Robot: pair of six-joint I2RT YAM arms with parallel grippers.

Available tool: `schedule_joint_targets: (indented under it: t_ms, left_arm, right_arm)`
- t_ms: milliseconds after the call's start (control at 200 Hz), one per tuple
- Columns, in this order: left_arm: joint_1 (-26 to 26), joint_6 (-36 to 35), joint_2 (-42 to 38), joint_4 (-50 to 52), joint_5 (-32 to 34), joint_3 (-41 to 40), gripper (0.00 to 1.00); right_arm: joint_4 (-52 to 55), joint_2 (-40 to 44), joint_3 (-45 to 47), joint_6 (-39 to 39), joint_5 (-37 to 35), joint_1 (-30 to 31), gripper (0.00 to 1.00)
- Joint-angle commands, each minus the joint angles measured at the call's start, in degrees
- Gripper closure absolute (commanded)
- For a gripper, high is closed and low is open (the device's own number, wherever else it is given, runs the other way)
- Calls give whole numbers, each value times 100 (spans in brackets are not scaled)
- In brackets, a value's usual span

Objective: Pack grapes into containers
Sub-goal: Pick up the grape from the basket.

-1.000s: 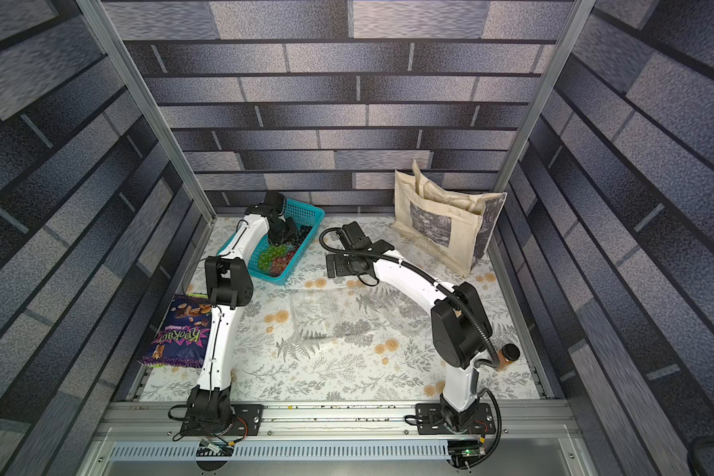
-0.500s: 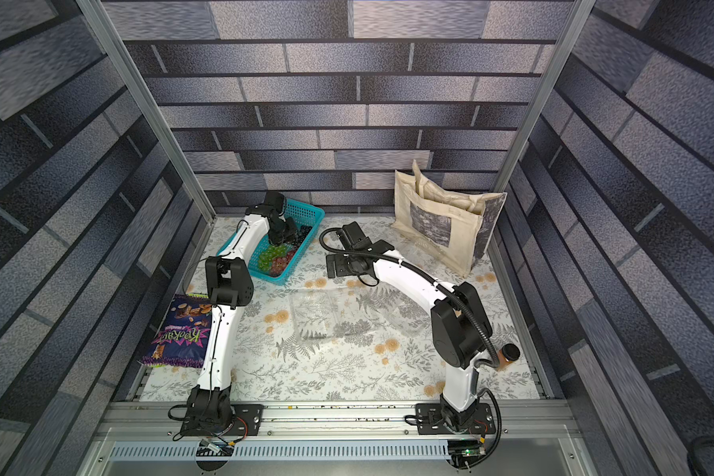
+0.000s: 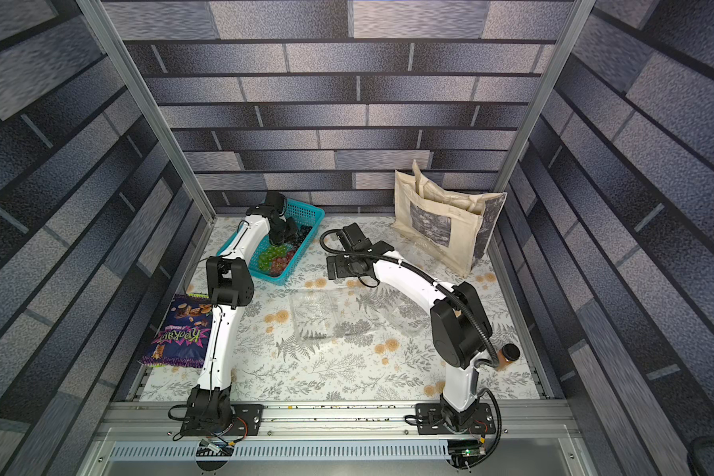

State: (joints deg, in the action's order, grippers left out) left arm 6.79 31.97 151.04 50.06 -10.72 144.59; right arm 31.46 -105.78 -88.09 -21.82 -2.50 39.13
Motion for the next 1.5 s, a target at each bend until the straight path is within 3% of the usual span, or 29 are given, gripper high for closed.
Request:
schedule_joint_targets:
  t_ms: [0, 356, 857, 1217, 1493]
  left_arm:
    - [-69, -89, -335, -102, -58, 148, 100]
    - [-235, -190, -924, -95, -37, -160, 100]
    - [-204, -302, -1756, 163, -543, -406, 100]
    - [98, -530, -2874, 647, -466, -616, 100]
    - [669, -389, -4121, 467, -457, -1847, 100]
  right_arm:
    - [68, 65, 73, -41, -33, 14, 0]
    - [52, 134, 90, -120, 16, 8, 0]
    - [21, 408, 320, -173, 50, 20, 0]
    - [-1, 1015, 962, -259, 116, 24, 0]
    - [-98, 1529, 1606, -387, 176, 68, 0]
